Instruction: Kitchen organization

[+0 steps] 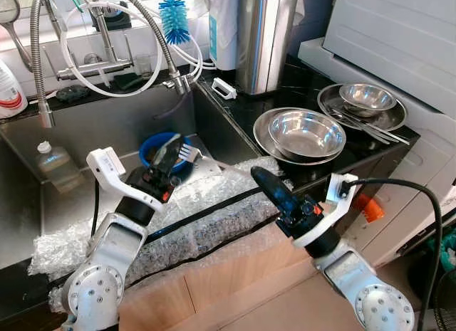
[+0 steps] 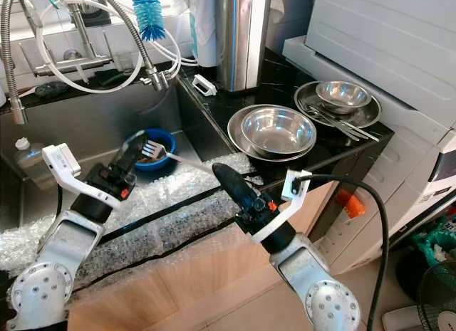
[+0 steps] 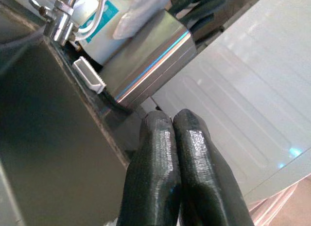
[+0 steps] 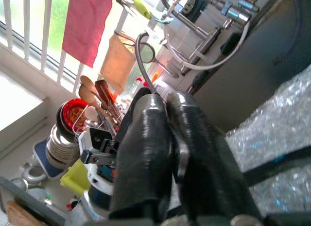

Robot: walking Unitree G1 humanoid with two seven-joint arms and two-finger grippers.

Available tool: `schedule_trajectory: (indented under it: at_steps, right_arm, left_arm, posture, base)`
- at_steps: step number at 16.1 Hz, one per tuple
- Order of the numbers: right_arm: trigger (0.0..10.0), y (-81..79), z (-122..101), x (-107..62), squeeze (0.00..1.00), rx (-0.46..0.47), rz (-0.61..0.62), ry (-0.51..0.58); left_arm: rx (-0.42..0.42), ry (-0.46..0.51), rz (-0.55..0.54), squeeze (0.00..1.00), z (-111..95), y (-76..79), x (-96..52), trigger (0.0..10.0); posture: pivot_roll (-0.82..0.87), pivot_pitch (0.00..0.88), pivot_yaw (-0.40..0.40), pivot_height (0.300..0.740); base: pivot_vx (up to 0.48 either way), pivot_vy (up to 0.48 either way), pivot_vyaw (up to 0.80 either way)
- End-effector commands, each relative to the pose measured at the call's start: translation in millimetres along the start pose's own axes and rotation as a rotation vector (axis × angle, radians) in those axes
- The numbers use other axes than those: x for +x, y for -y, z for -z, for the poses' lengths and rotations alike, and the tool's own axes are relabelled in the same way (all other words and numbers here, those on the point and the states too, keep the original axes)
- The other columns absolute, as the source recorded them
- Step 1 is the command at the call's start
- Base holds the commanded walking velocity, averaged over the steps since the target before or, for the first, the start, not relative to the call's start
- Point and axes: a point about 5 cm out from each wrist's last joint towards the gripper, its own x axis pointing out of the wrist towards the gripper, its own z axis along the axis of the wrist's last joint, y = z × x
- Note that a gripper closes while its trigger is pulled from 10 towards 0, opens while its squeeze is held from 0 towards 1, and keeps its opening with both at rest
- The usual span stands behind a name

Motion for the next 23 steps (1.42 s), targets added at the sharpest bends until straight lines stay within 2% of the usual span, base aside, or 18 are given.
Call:
schedule_trajectory:
  at_steps: [1, 3, 4, 8, 10, 11, 12, 13, 14, 15, 17, 21, 23]
  right_arm:
    - [10.0, 3.0, -6, -4.0, 1.0, -0.027, 0.033, 0.028]
    - [10.0, 2.9, -5, -4.2, 1.0, -0.029, 0.033, 0.024]
    - [10.0, 4.0, -5, -4.5, 0.0, -0.035, 0.046, 0.024]
    - [10.0, 5.0, -4, -4.9, 0.0, -0.037, 0.051, 0.025]
    - [10.0, 5.3, -3, -5.0, 0.0, -0.039, 0.054, 0.024]
    - [10.0, 5.4, -3, -5.1, 0.0, -0.042, 0.056, 0.021]
    - [10.0, 5.4, -3, -5.2, 0.0, -0.045, 0.058, 0.019]
    - [10.0, 5.7, -3, -5.5, 0.0, -0.052, 0.062, 0.017]
    - [10.0, 7.8, -3, -6.0, 0.0, -0.089, 0.09, 0.017]
    - [10.0, 9.7, -5, -5.9, 0.0, -0.121, 0.116, 0.024]
    - [10.0, 13.3, -13, -1.6, 0.0, -0.292, 0.207, 0.024]
    - [10.0, 4.8, -20, 11.1, 0.0, -0.501, 0.234, 0.007]
    - [10.0, 4.5, -21, 14.5, 0.0, -0.564, 0.249, 0.013]
  left_arm:
    - [0.012, 0.079, -0.069, 0.0, -14, -10.4, -3.5, 0.0]
    - [0.011, 0.088, -0.081, 0.0, -15, -12.5, -4.3, 0.0]
    - [-0.006, 0.115, -0.098, 0.0, -18, -14.9, -4.6, 0.0]
    - [-0.045, 0.199, -0.185, 0.0, -28, -27.0, -7.2, 0.0]
    - [-0.065, 0.233, -0.187, 0.0, -32, -27.2, -7.0, 0.0]
    - [-0.06, 0.253, -0.207, 0.0, -35, -29.0, -7.1, 1.5]
    - [-0.048, 0.279, -0.237, 0.0, -39, -32.0, -7.2, 10.0]
    - [-0.03, 0.315, -0.274, 0.0, -44, -35.7, -7.8, 10.0]
    - [0.032, 0.381, -0.359, 0.0, -53, -42.6, -10.5, 10.0]
    - [0.083, 0.4, -0.396, 0.0, -58, -45.2, -11.7, 10.0]
    - [0.237, 0.484, -0.531, 0.0, -75, -53.2, -18.0, 10.0]
    - [0.483, 0.481, -0.59, 0.0, -82, -53.0, -17.3, 10.0]
    - [0.603, 0.459, -0.589, 0.0, -80, -50.6, -14.8, 10.0]
  posture:
    - [-0.04, 0.01, -0.006, 0.74]
    - [-0.04, 0.009, -0.006, 0.74]
    - [-0.04, 0.008, -0.007, 0.74]
    - [-0.04, 0.006, -0.006, 0.74]
    - [-0.04, 0.005, -0.005, 0.74]
    - [-0.04, 0.004, -0.005, 0.74]
    - [-0.04, 0.004, -0.005, 0.74]
    - [-0.04, 0.003, -0.005, 0.74]
    - [-0.04, 0.003, -0.005, 0.74]
    - [-0.04, 0.002, -0.004, 0.74]
    - [-0.04, 0.004, -0.003, 0.74]
    - [-0.04, 0.008, -0.001, 0.74]
    - [-0.04, 0.008, -0.002, 0.74]
  base:
    - [0.0, 0.0, 0.0]
    - [0.0, 0.0, 0.0]
    - [0.0, 0.0, 0.0]
    - [0.0, 0.0, 0.0]
    - [0.0, 0.0, 0.0]
    - [0.0, 0.0, 0.0]
    - [0.0, 0.0, 0.0]
    - [0.0, 0.0, 0.0]
    - [0.0, 0.0, 0.0]
    - [0.0, 0.0, 0.0]
    - [0.0, 0.0, 0.0]
    - [0.0, 0.0, 0.0]
    - [0.0, 0.0, 0.0]
